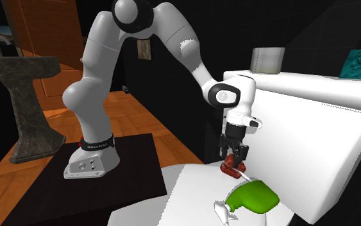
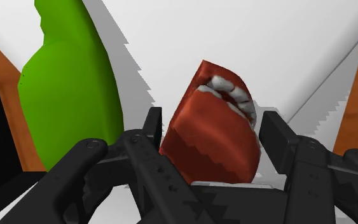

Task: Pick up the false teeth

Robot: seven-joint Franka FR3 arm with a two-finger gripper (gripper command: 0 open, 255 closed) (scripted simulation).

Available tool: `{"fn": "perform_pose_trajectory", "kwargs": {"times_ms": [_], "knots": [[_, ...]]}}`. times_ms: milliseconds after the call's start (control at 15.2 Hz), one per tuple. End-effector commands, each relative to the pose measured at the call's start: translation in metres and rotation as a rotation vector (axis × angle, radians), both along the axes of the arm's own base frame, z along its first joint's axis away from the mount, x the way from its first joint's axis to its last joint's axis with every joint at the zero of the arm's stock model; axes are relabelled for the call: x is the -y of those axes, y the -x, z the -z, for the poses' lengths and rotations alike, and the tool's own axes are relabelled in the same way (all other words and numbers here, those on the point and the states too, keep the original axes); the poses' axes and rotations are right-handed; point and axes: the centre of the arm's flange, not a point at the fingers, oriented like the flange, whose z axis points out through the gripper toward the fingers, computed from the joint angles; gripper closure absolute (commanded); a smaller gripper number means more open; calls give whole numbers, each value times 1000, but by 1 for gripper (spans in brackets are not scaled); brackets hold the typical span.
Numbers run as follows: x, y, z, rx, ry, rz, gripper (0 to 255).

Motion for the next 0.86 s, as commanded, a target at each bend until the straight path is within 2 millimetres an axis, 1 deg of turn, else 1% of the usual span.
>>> {"fn": "perform_pose_trajectory", "kwargs": {"times_ms": [0, 660, 792], "knots": [[0, 0, -10, 0, 0, 0, 255], [0, 0, -62, 0, 0, 0, 255], [0, 0, -63, 0, 0, 0, 255]]}}
